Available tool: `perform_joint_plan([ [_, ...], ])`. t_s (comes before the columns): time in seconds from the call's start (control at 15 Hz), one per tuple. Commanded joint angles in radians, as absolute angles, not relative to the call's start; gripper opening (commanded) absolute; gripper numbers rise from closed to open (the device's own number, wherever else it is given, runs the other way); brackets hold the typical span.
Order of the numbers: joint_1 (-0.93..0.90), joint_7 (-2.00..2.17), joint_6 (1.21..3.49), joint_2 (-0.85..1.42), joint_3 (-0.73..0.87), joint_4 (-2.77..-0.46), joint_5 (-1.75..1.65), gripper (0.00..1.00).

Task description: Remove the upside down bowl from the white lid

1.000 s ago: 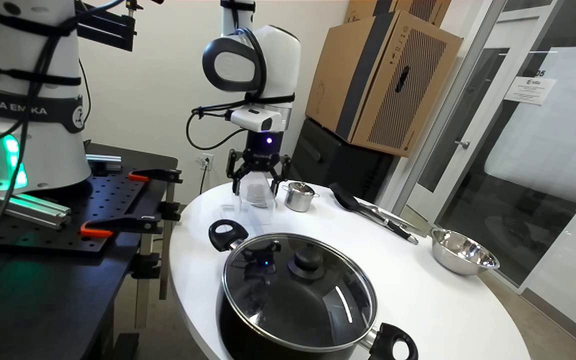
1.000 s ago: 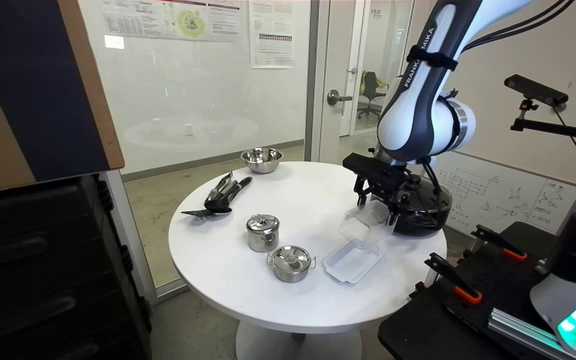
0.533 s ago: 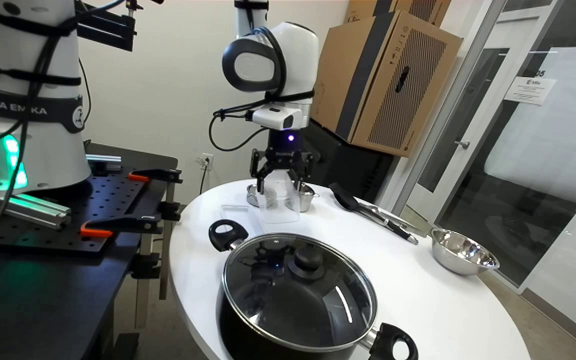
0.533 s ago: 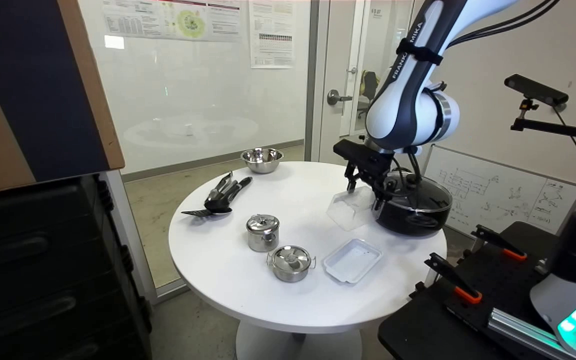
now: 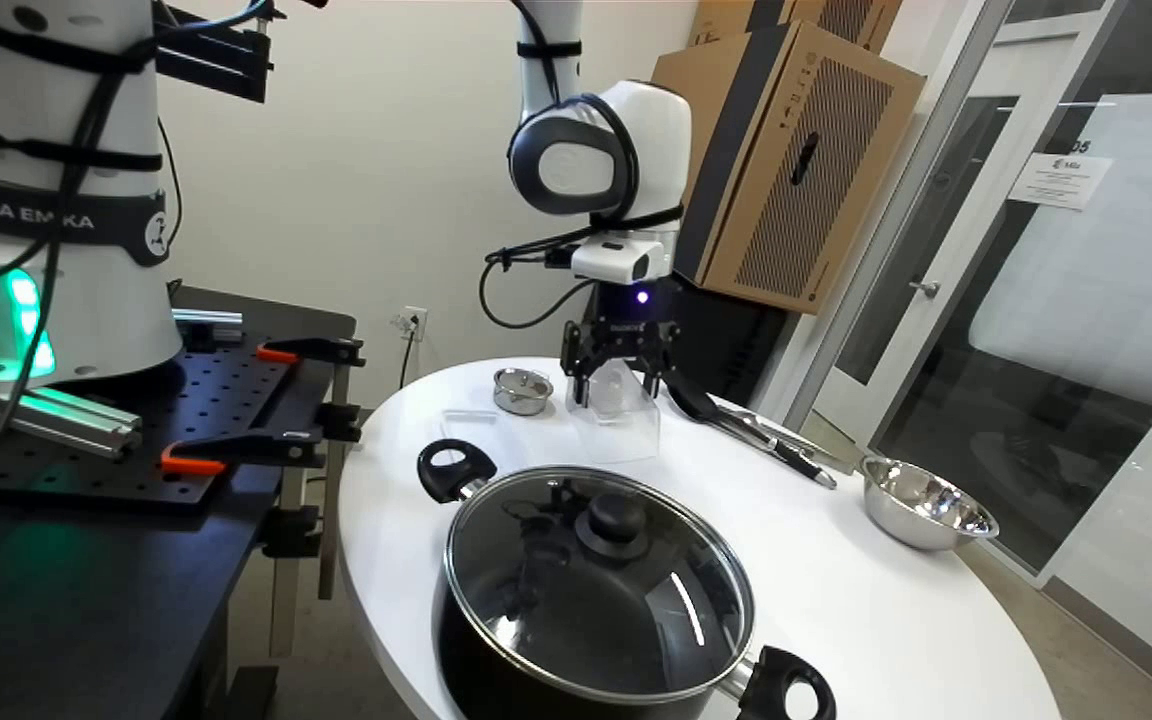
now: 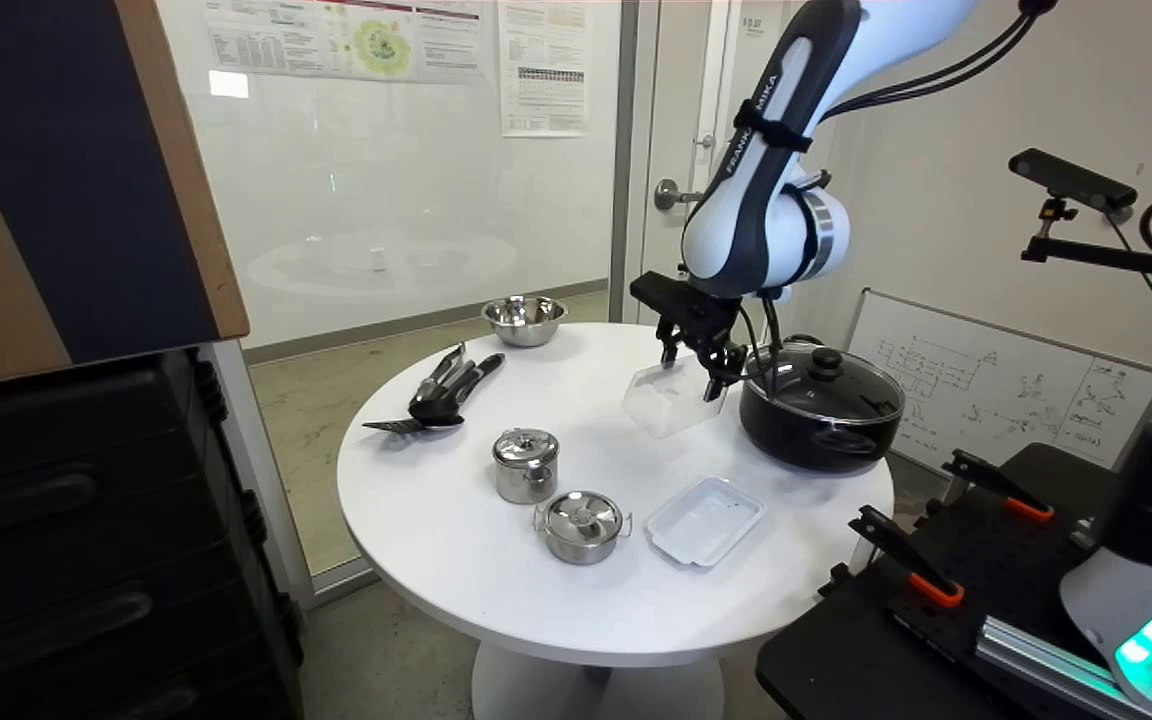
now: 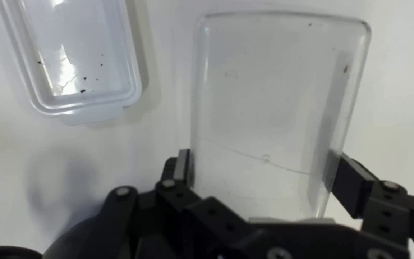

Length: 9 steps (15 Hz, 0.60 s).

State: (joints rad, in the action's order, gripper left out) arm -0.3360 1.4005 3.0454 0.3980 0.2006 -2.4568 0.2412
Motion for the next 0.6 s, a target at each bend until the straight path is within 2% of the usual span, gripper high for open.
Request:
perform_joint_plan([
  [0.0,-0.379,1.469,2.953,0.526,0.253,-2.319,0.210,0.65],
  [0.53,-0.390,1.548,2.833,0.647,0.246,-2.195,0.166,0.65],
])
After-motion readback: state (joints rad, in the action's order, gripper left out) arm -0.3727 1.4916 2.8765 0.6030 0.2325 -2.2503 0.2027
